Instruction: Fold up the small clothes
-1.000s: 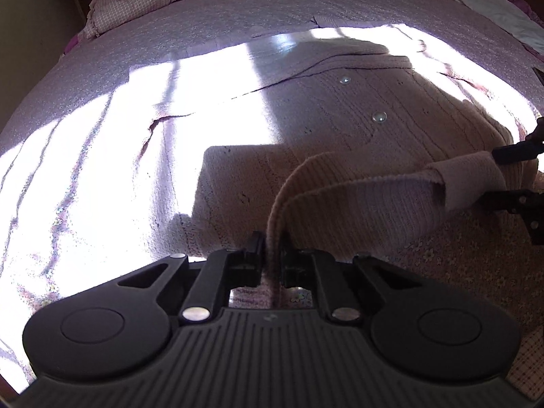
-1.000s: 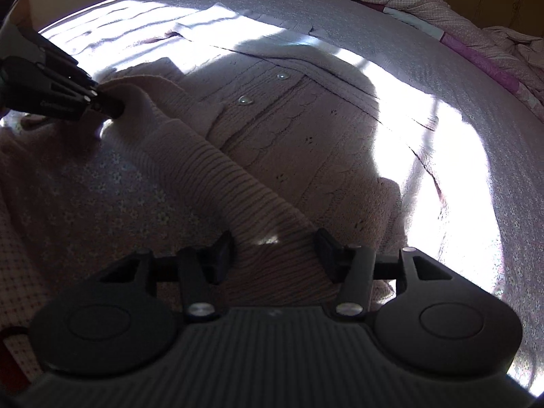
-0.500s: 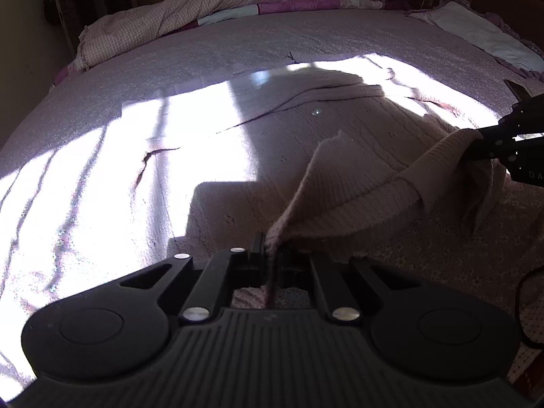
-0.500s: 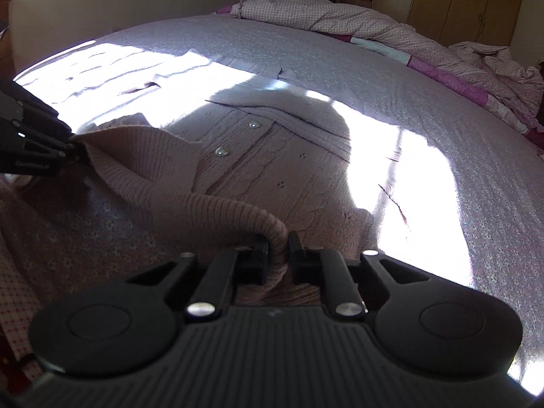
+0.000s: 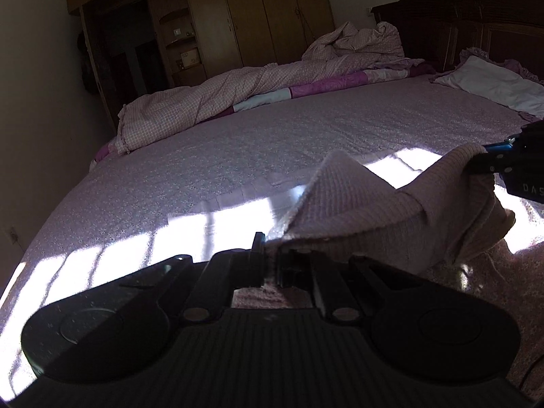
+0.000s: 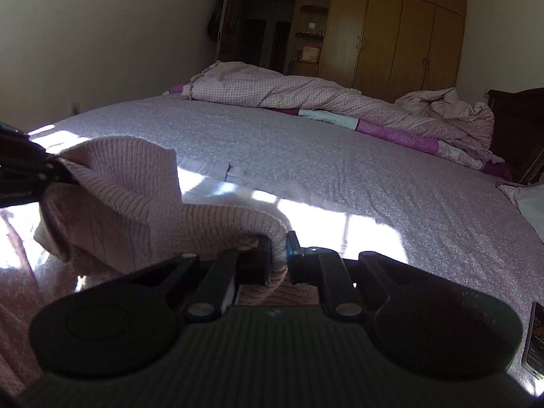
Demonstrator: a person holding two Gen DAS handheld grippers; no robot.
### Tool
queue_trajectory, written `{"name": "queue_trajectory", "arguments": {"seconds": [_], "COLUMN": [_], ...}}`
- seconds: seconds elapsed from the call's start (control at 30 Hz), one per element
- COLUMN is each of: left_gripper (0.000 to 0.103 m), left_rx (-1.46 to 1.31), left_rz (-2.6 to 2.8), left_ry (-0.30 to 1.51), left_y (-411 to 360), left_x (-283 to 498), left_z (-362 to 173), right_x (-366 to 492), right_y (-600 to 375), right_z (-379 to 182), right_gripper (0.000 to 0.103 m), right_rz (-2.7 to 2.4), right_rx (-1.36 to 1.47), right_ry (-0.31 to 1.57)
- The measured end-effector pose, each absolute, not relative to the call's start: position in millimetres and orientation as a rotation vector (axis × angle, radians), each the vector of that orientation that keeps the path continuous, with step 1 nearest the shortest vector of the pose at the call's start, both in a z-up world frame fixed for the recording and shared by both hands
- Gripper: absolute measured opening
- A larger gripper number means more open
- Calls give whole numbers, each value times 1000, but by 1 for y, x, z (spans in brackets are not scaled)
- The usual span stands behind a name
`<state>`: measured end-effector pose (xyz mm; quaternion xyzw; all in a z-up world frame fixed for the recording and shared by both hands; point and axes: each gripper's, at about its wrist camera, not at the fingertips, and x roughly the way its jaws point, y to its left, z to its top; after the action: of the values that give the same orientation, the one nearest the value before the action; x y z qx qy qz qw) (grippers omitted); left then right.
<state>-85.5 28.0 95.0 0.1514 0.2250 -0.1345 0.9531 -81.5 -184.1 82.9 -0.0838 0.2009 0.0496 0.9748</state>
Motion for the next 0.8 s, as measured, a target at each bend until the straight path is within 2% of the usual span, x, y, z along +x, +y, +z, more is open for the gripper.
{"name": "queue_trajectory", "arguments": {"seconds": [0.23,0.5,0.8], "left_gripper": [6,6,6], "left_rx": [291,280,241], "left_rz": [-240,-219,-169], "left_ry": [413,424,523], "left_y": [26,18,-1], "left_x": [-48,29,132], "left_z": [118,130,98], "right_x": [-40,24,87], "right_y": [-186,-189,-189], "right_z": [100,103,70], "right_gripper": [12,12,12], "right_rz": [88,51,24], "right_rx": [-152,-138,-172], "right_ry": [362,349,424]}}
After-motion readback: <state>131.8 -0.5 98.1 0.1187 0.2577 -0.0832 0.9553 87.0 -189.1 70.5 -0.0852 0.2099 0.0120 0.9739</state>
